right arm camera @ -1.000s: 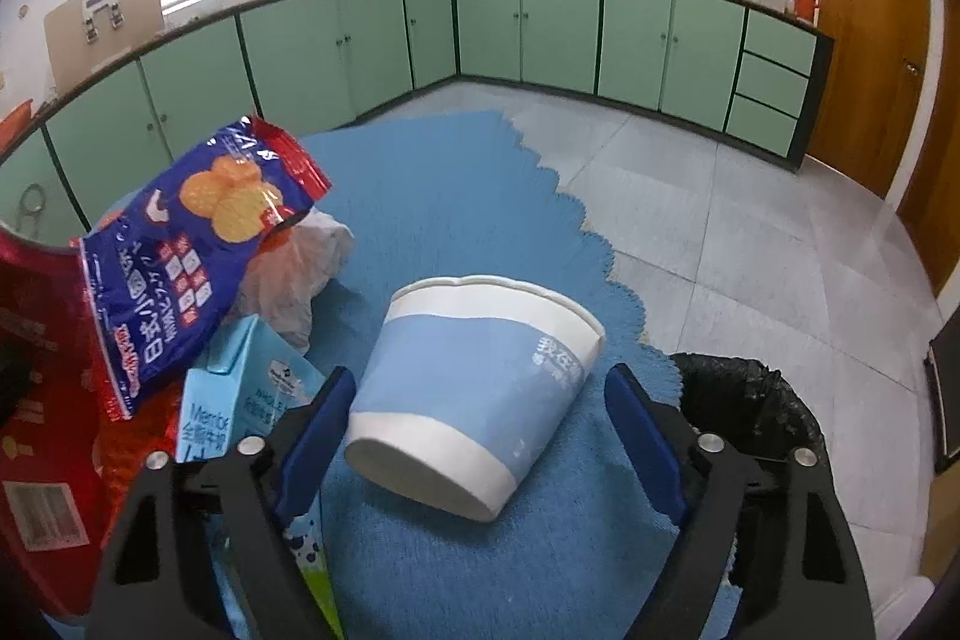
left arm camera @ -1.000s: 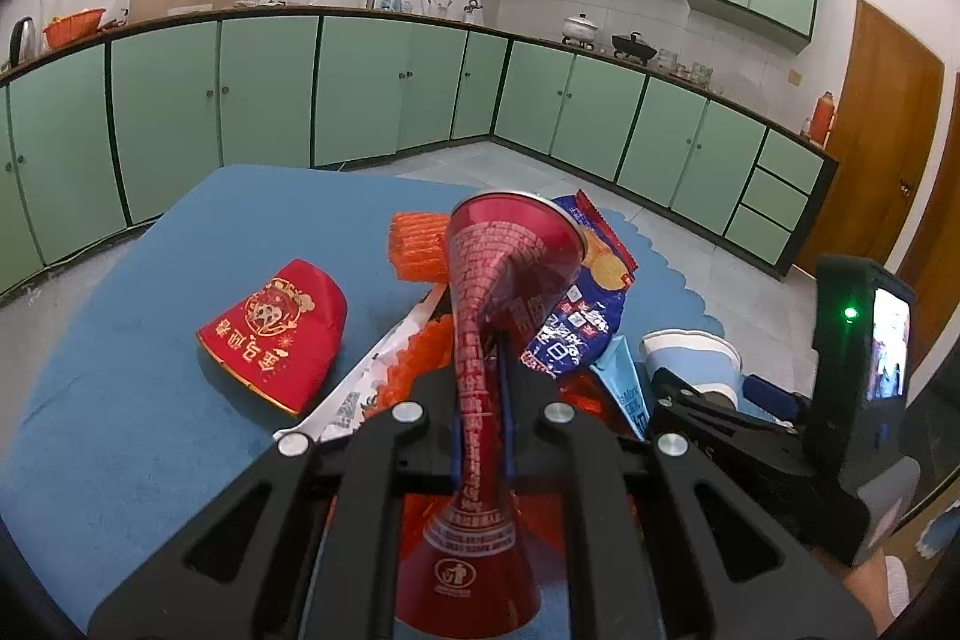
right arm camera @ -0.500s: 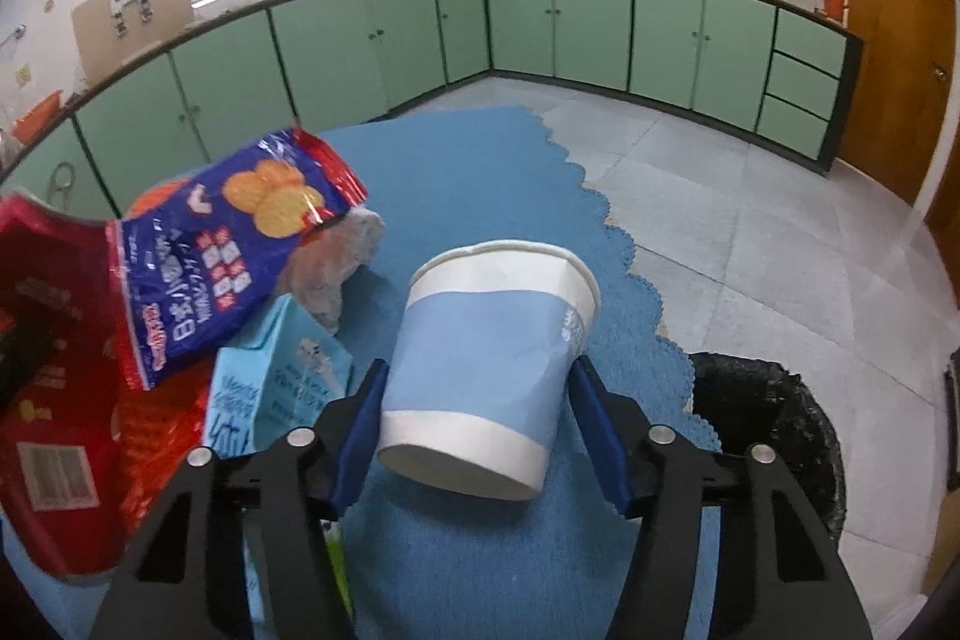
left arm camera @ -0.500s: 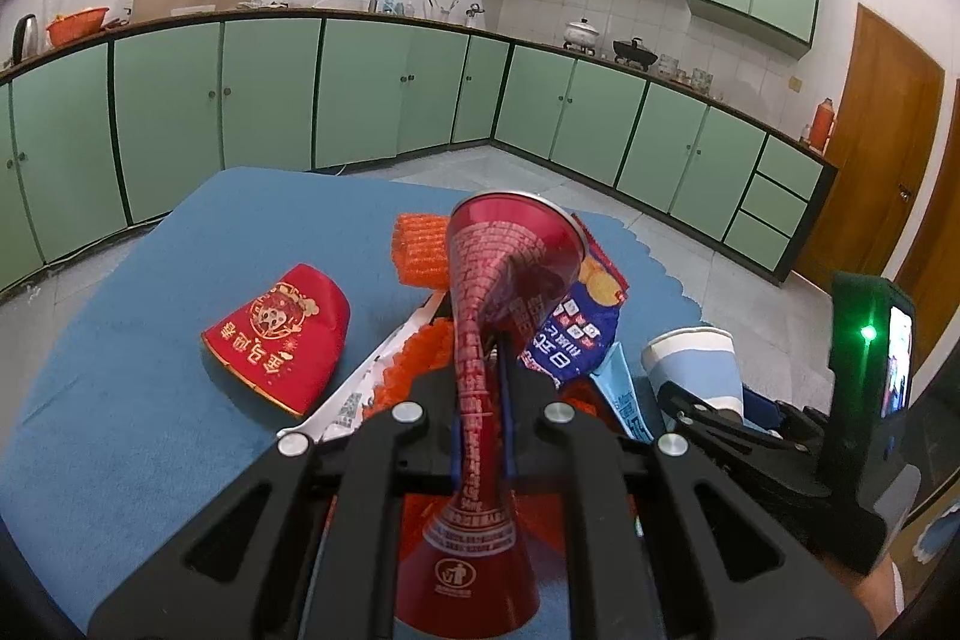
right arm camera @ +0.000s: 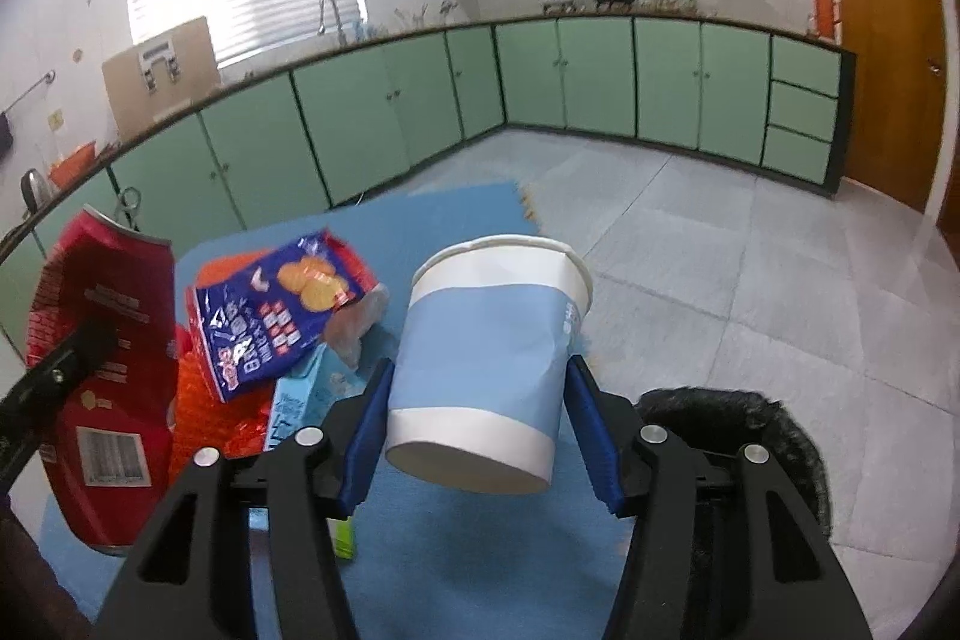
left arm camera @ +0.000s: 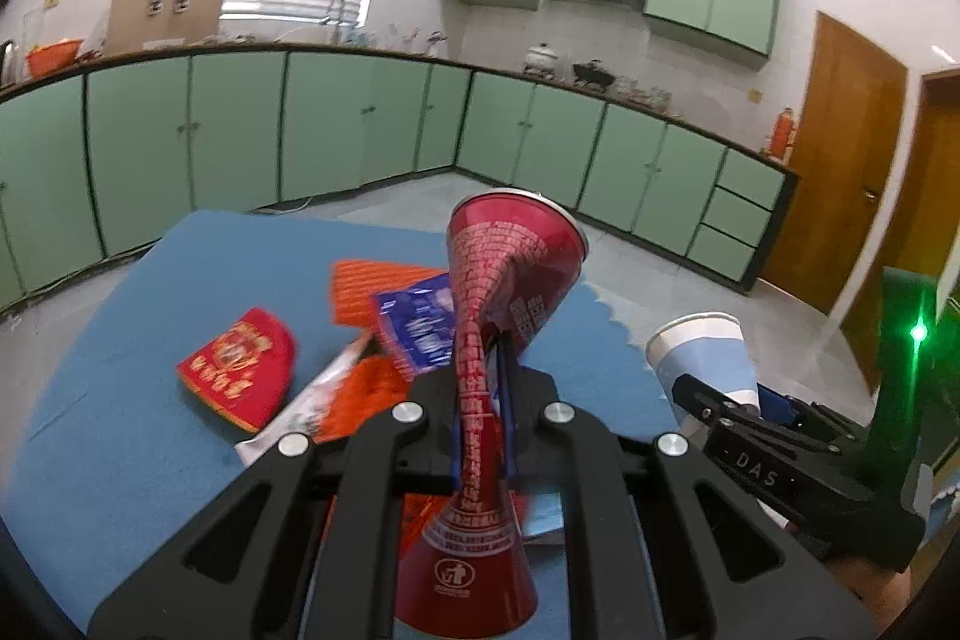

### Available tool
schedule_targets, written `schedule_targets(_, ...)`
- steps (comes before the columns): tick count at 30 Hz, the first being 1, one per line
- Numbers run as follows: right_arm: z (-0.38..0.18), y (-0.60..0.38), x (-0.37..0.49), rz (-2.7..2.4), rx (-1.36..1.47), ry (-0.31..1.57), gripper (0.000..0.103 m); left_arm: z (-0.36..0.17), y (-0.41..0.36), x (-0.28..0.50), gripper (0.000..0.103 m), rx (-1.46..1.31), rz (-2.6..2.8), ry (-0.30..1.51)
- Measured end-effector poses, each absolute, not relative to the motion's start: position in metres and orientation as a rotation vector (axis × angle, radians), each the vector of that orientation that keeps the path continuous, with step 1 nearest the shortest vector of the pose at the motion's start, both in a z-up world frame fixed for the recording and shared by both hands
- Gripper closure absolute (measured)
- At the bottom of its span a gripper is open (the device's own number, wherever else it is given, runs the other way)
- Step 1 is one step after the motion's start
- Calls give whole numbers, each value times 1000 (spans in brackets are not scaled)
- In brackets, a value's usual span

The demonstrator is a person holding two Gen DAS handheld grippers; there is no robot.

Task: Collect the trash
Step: 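Carry the cone and cup over the bin and release both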

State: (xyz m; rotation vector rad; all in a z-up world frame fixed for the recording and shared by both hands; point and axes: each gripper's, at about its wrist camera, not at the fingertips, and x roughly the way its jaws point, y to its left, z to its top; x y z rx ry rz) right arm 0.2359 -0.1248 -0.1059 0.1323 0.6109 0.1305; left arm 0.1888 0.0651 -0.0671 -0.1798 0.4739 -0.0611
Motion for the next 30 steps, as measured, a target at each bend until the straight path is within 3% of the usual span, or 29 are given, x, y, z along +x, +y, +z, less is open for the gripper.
schedule_targets(14, -93, -249, 190, -105, 163, 559, 47, -74, -74, 216, 95, -137, -344, 473)
schedule_targets(30, -142, -332, 199, -192, 214, 617, 46, -131, -172, 266, 95, -98, -493, 573)
